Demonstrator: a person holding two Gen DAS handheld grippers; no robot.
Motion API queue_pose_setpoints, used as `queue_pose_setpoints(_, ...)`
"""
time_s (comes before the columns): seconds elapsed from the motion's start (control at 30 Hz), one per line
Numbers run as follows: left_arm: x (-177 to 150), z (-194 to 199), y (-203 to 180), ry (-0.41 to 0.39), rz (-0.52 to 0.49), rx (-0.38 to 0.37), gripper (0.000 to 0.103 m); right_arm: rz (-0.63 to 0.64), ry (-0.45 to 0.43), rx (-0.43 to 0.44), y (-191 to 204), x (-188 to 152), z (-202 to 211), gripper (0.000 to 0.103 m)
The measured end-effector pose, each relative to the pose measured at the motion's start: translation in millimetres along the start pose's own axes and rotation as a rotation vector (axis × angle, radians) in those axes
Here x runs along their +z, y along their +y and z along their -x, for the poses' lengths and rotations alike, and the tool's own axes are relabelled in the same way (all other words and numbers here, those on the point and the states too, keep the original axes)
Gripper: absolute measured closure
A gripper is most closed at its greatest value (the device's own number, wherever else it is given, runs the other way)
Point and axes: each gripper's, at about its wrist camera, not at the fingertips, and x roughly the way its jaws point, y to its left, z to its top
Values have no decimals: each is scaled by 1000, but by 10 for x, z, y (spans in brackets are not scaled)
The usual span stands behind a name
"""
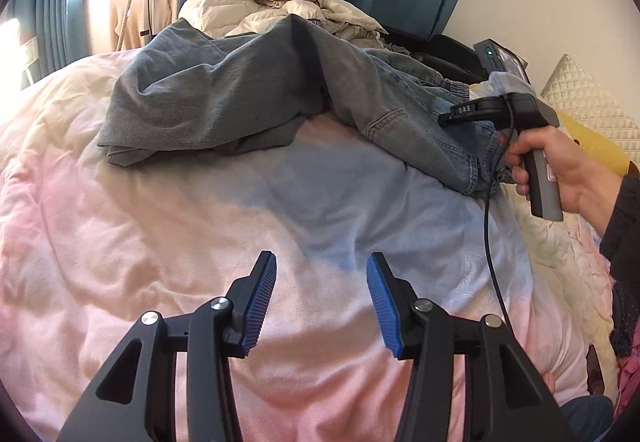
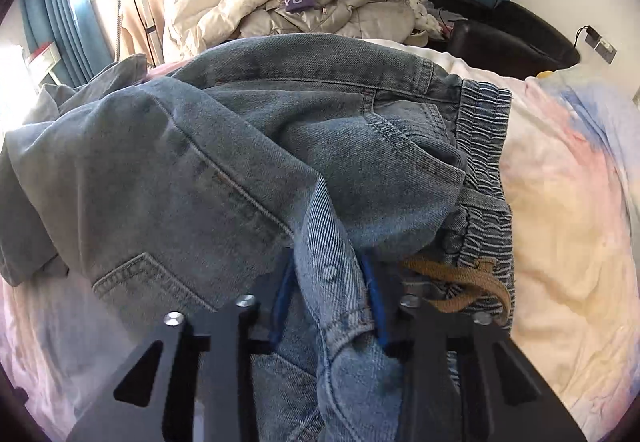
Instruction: Fold clothes
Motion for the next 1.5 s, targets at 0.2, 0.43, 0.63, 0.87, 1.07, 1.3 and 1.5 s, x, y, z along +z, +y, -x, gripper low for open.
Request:
queue_pose_setpoints(0.2, -23, 236, 4, -38, 24, -23, 55, 58, -113, -3, 167, -409, 760, 93)
queue_pose_setpoints(0.43, -62, 558, -16, -109, 17, -18, 55, 8, -26, 39, 332, -1035, 1188, 94)
queue_pose_setpoints(0.63, -156, 794, 58, -145, 43, -3, 55, -87, 79, 43, 400, -1451, 938, 91)
queue_pose_setpoints(0.87, -264, 881, 65, -152, 61, 23, 55, -352, -11, 204, 33, -1485, 1341, 78)
queue_pose_setpoints(1.07, -302, 815, -6, -132, 57, 14, 55, -733, -133, 291, -486, -1860, 1638, 56)
queue_pose_setpoints(1.3, -314, 707, 61, -94, 107, 10, 55, -1148, 11, 488, -918, -2177, 1017, 33)
queue_pose_setpoints(1.5, -293, 588, 136, -71, 150, 1, 55, -1231, 48, 580, -929, -2175, 715, 33)
